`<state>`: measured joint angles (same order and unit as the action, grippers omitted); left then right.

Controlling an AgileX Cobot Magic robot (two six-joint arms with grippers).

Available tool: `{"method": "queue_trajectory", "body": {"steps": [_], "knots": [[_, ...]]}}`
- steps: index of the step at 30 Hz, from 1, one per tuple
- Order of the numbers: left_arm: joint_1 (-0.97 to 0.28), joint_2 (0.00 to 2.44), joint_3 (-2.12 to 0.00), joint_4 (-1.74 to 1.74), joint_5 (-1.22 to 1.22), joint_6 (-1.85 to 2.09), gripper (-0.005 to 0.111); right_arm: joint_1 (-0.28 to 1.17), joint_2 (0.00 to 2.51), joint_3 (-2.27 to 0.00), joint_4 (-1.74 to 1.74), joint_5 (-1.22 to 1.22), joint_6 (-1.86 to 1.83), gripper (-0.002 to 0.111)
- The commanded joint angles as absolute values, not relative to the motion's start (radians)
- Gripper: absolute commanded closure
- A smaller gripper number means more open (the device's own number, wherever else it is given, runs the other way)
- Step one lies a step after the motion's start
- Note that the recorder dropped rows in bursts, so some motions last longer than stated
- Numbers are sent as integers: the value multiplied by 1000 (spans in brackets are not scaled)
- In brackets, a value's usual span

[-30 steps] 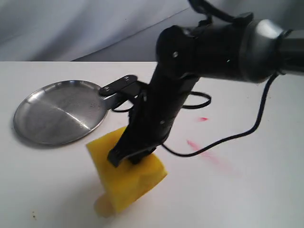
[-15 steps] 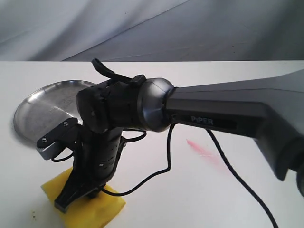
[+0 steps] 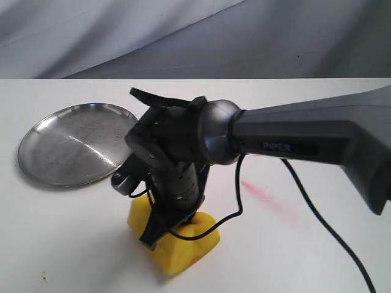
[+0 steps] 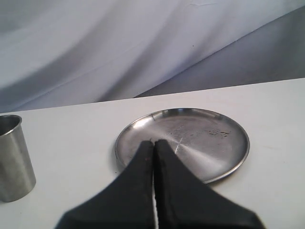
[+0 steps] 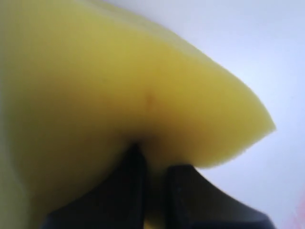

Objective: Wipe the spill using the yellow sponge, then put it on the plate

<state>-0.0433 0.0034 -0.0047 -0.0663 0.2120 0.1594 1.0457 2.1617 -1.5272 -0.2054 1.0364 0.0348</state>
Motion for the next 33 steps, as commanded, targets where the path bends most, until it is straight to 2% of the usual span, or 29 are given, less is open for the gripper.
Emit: {"method": "queue_trajectory", "body": {"steps": [1, 7, 12, 19, 29, 33], "knots": [[-49, 0, 0, -69, 205, 160, 107, 931, 2183, -1424, -318, 1111, 81, 108], [-49, 0, 0, -69, 205, 160, 107, 817, 2144, -1397, -351, 1129, 131, 108], [-49, 0, 0, -69, 205, 160, 107, 809, 2119, -1397, -316, 1095, 137, 108], [-49, 0, 0, -69, 205, 160, 107, 920, 2134, -1432, -100, 988, 28, 108], [-49, 0, 0, -69, 205, 160, 107, 1142, 2237, -1726, 7, 1055, -87, 108], [-49, 0, 0, -69, 205, 160, 107, 1163, 2271, -1782, -20, 1086, -96, 108]]}}
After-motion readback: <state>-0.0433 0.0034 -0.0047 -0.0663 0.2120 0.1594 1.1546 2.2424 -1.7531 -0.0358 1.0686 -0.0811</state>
